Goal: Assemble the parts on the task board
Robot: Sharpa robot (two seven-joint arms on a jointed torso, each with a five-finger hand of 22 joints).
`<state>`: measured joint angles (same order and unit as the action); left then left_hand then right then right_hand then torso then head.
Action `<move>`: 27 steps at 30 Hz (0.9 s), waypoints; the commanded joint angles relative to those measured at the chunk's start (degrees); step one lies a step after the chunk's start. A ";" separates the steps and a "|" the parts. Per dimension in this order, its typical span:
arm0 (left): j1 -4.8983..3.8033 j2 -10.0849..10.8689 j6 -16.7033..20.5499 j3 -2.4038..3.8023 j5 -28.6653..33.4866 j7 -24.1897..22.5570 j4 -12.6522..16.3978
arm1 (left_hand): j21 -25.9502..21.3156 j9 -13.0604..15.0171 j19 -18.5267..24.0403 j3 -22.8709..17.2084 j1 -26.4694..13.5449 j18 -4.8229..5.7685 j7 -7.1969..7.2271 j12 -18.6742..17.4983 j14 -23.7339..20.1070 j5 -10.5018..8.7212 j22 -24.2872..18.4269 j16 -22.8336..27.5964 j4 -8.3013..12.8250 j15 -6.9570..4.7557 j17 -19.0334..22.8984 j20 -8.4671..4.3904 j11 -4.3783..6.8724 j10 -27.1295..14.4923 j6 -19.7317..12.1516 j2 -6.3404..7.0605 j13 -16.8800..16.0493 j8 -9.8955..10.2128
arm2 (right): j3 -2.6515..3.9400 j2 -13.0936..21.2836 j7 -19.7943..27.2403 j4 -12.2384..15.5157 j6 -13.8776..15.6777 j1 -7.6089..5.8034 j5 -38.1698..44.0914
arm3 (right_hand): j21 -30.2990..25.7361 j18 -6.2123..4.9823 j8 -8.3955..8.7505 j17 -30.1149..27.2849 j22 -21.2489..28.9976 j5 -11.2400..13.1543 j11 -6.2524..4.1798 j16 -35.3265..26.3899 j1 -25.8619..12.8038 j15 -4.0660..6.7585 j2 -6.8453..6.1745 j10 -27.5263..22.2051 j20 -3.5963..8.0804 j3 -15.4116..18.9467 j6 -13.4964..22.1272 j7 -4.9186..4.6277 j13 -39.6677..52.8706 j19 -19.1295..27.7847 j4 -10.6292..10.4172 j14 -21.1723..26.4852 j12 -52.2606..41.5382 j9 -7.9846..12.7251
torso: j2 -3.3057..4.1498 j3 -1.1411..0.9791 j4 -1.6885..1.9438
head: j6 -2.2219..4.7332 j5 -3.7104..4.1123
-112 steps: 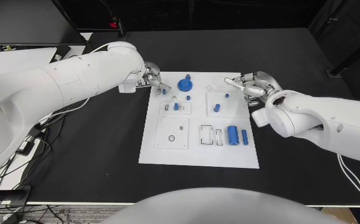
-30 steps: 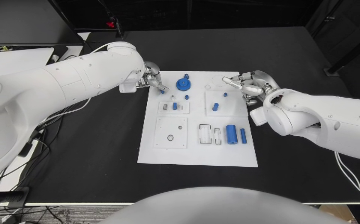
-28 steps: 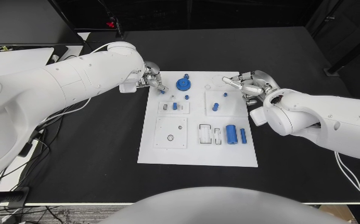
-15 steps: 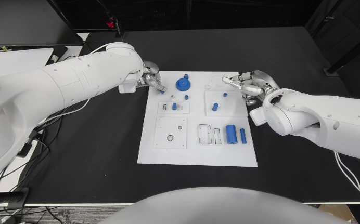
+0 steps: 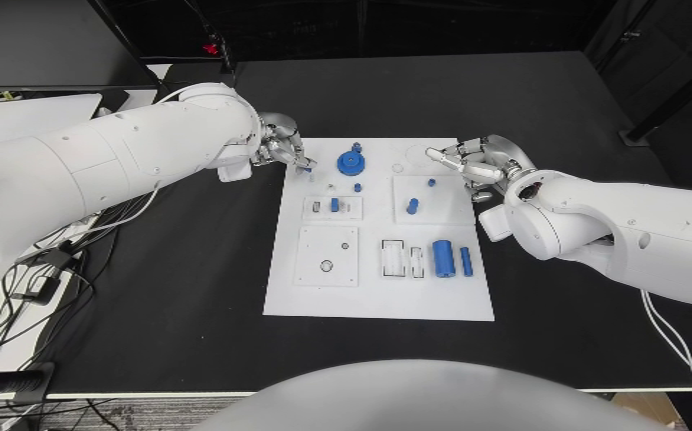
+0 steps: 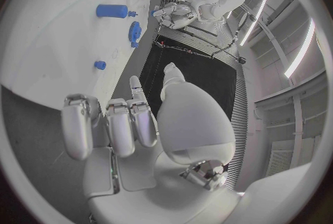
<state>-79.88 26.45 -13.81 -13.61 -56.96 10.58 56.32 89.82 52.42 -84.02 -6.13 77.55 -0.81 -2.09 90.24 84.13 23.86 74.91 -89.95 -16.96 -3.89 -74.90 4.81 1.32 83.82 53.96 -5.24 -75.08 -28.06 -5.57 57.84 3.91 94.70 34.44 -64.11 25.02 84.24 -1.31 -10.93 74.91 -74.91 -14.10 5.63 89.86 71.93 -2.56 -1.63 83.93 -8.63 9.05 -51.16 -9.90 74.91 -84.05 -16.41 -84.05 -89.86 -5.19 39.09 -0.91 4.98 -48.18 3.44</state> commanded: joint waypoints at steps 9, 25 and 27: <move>-1.09 6.06 1.79 0.06 6.63 2.98 9.36 | 0.18 0.07 -5.98 -0.54 6.46 0.81 0.08 -0.24 5.87 0.26 15.09 -0.05 0.08 -0.21 -15.10 0.31 -0.03 6.18 0.62 -5.70 -14.92 0.13 | 0.01 0.10 0.32 0.17 0.12 -0.05 -0.06 | -0.32 -0.73 -0.38 15.09 -12.22 -0.30 -0.12 0.14 -0.14 0.27 0.60 6.07 0.01 0.34 0.43 0.07 15.09 -0.01 -0.08 -5.95 -0.14 -0.09 | 0.11 0.03 -0.05 | -0.11 -0.60; -0.52 8.56 3.01 0.04 6.94 9.38 17.01 | 0.18 0.09 -5.98 -0.99 6.29 0.81 0.08 -0.24 5.87 0.45 15.09 -0.05 0.11 -0.18 -15.10 0.32 -0.01 6.18 0.64 -5.52 -14.92 0.22 | 0.01 0.18 0.54 0.15 0.18 -0.04 -0.06 | -0.35 -0.73 -0.51 15.09 -12.22 -0.55 -0.12 0.14 -0.11 0.27 0.69 6.07 0.01 0.42 0.51 0.07 15.09 0.00 -0.08 -5.95 -0.14 -0.10 | 0.10 0.10 -0.06 | -0.46 -0.74; -0.40 8.49 3.11 0.03 6.33 9.54 17.34 | 0.18 0.09 -5.98 -1.15 6.26 0.81 0.08 -0.24 5.87 0.50 15.09 -0.05 0.11 -0.16 -15.10 0.32 0.00 6.18 0.64 -5.46 -14.92 0.25 | 0.01 0.14 0.54 0.14 0.19 -0.04 -0.06 | -0.34 -0.73 -0.54 15.09 -12.22 -0.62 -0.12 0.14 -0.09 0.27 0.71 6.07 0.01 0.44 0.53 0.07 15.09 0.00 -0.07 -5.95 -0.14 -0.11 | 0.09 0.07 -0.08 | -0.50 -0.86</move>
<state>-80.27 35.00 -11.41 -13.61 -50.56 18.07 73.34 89.82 52.46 -84.01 -6.89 77.56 -0.81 -2.25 90.26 84.10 24.19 74.90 -89.95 -16.86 -3.87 -74.90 4.81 1.12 83.62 54.13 -5.23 -75.04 -27.62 -5.58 57.99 3.98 94.74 34.47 -64.10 25.01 84.24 -1.31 -11.13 74.90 -74.91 -14.34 5.63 89.86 71.75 -2.56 -1.46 83.93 -8.63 9.20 -51.16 -9.89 74.91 -84.05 -16.56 -84.05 -89.86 -5.22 39.19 -0.80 4.93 -48.64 2.72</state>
